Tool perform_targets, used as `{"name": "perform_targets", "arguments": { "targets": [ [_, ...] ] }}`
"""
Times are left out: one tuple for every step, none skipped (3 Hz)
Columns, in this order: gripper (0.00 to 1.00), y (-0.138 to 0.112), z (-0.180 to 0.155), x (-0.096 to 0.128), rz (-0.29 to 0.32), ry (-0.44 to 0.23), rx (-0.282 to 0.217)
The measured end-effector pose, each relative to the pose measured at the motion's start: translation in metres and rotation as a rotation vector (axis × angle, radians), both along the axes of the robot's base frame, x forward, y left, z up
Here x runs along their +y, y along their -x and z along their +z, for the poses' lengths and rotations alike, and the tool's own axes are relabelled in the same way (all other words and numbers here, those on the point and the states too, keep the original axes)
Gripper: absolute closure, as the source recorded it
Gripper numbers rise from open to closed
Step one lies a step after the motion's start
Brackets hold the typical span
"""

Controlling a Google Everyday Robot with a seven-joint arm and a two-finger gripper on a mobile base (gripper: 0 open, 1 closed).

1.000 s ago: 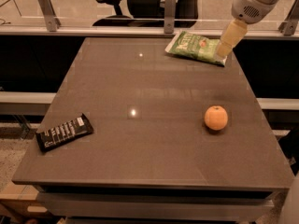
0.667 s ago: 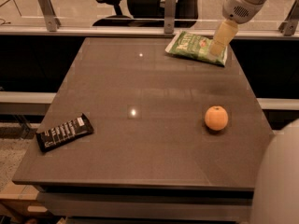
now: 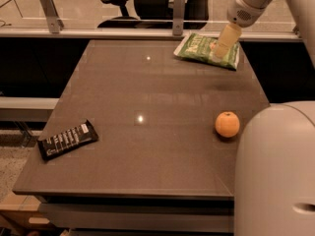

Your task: Move green jalapeno chip bag near rxbar chocolate

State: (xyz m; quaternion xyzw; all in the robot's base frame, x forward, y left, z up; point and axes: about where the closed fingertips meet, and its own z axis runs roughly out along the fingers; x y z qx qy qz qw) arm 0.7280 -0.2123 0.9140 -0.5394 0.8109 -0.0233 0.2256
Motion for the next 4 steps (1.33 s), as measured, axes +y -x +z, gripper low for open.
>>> {"name": "perform_targets", "arguments": {
  "targets": [
    [0.0,-0.017,-0.006,0.001,-0.036,0.011,-0.013],
    [0.0,-0.027,-0.012,0.004,-0.052,0.026,-0.01],
    [0.0,-0.035,-0.029,0.005,-0.059,0.058,0.029],
    [0.0,-0.041,-0.048,0.009,-0.053,0.08,0.071]
  ]
}}
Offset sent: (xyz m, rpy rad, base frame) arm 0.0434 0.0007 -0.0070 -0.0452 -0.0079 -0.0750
